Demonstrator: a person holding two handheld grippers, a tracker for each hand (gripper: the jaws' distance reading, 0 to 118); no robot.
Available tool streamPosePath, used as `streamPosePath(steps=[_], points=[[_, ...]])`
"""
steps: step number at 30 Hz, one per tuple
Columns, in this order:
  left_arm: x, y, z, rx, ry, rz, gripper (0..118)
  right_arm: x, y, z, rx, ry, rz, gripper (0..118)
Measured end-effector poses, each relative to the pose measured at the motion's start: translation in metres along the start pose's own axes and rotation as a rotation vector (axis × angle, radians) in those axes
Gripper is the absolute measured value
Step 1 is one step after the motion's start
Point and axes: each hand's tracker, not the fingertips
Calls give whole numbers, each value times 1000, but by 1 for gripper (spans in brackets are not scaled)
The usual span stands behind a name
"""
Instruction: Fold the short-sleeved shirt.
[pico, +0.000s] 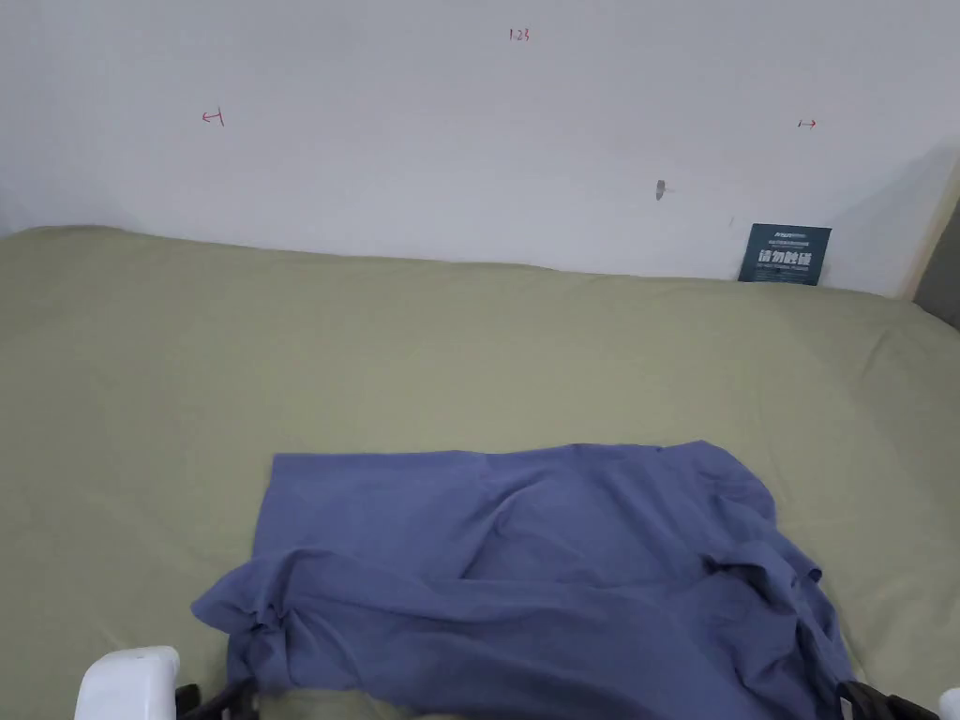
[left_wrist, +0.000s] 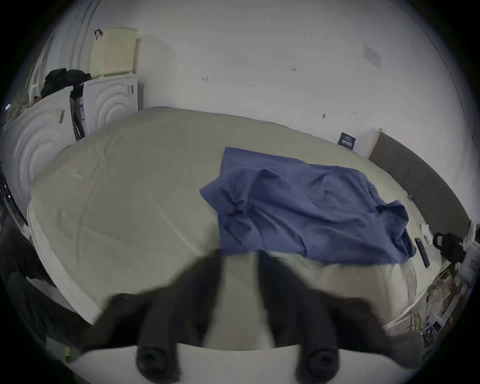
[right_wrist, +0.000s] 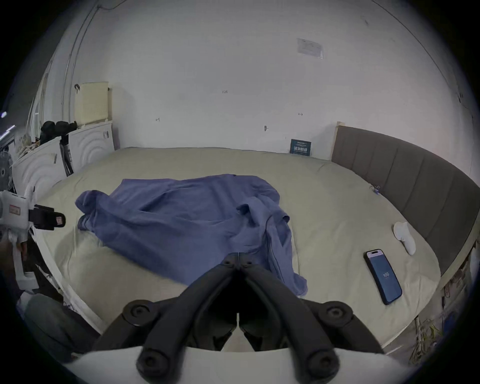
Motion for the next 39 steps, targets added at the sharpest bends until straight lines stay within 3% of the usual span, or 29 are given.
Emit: streamPosePath(steps=[1, 2, 3, 8, 11, 16, 17, 18, 19, 20, 24, 25, 26, 27, 28, 29, 39], points=[[0, 5, -10, -17, -6, 10, 71, 1, 0, -2, -3, -2, -3, 0], [1, 7, -22, -33, -12, 7, 92, 2, 0, -3, -6, -5, -7, 0], [1, 12, -33, -53, -23, -2, 98, 3, 2, -4, -8, -7, -11, 0], [9, 25, -86, -148, 10, -61, 97, 15, 5, -6, -15, -24, -42, 0], [9, 25, -101, -217, 25, -35, 93, 23, 6, -7, -27, -45, -43, 0], [8, 32, -89, -175, 18, -63, 32, 41, 10, -25, -87, -51, -77, 2], [6, 33, -86, -164, 13, -48, 23, 44, 11, -34, -128, -47, -91, 18], [5, 33, -85, -153, -3, -34, 15, 48, 12, -43, -166, -33, -101, 62], [5, 33, -84, -149, -79, -4, 15, 53, 12, -57, -222, -11, -111, 90], [8, 33, -84, -155, -36, -12, 15, 56, 11, -72, -283, 15, -118, 94], [11, 30, -83, -154, -24, -29, 15, 58, -1, -121, -357, 6, -57, 83], [10, 30, -82, -156, -29, -22, 15, 56, -4, -130, -376, -9, -35, 65], [13, 29, -76, -154, -35, -9, 15, 56, -6, -136, -378, -3, -32, 36], [13, 30, -75, -155, -38, -6, 15, 57, -7, -138, -380, 6, -30, 26], [14, 30, -73, -154, -45, -7, 15, 53, -5, -130, -369, 6, -35, 26], [16, 31, -72, -157, -52, -16, 15, 51, -3, -125, -334, 11, -51, 10], [18, 48, -25, -130, -94, -116, 13, 50, 29, -68, -268, 39, -86, 8]])
